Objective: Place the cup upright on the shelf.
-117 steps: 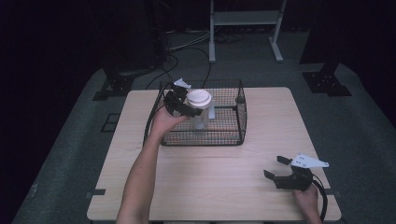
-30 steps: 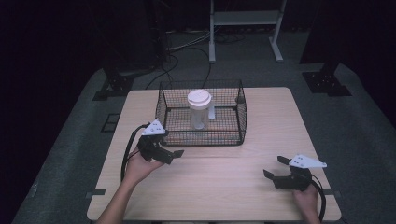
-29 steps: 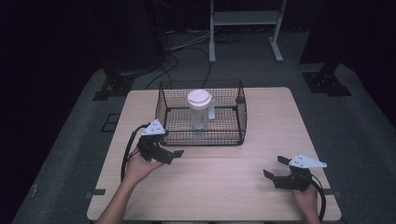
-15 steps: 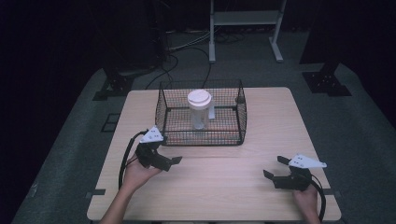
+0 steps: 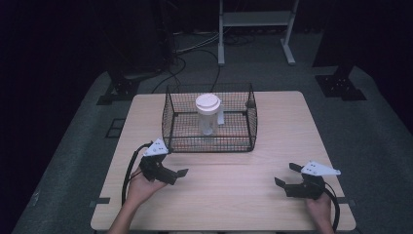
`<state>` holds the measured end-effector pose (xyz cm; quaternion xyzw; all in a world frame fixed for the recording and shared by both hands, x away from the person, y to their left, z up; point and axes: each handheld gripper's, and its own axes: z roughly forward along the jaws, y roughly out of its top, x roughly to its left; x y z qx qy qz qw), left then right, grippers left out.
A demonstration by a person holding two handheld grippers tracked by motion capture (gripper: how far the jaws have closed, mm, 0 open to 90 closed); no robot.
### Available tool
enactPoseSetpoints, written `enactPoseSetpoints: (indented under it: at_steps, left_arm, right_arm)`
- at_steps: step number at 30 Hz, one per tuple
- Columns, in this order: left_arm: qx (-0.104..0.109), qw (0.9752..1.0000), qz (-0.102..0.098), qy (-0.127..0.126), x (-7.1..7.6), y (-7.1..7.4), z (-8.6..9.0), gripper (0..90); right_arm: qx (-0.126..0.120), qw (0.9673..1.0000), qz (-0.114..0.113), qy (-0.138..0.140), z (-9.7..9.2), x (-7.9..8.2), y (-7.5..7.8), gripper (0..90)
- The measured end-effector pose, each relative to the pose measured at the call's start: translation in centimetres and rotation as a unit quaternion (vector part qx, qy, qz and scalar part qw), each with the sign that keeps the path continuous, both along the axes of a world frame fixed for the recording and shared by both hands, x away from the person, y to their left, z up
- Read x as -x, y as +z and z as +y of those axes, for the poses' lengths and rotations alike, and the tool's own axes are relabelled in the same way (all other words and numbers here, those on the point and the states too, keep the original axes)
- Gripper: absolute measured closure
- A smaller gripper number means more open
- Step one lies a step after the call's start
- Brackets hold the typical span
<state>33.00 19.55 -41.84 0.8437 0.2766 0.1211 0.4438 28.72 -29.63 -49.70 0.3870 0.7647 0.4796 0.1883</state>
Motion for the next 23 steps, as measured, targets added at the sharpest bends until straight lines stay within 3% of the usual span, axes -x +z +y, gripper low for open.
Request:
enactPoseSetpoints:
  at_steps: [19, 23]
  left_arm:
    - [0.026, 0.9993, -0.016, 0.021, 1.9, -2.2, 1.2, 0.0]
    - [0.047, 0.9980, -0.027, 0.032, 2.8, -3.0, 1.6, 0.0]
  right_arm:
    - [0.000, 1.0000, -0.001, 0.000, 0.0, 0.0, 0.0, 12.9]
    - [0.000, 1.0000, 0.000, 0.000, 0.0, 0.0, 0.0, 12.9]
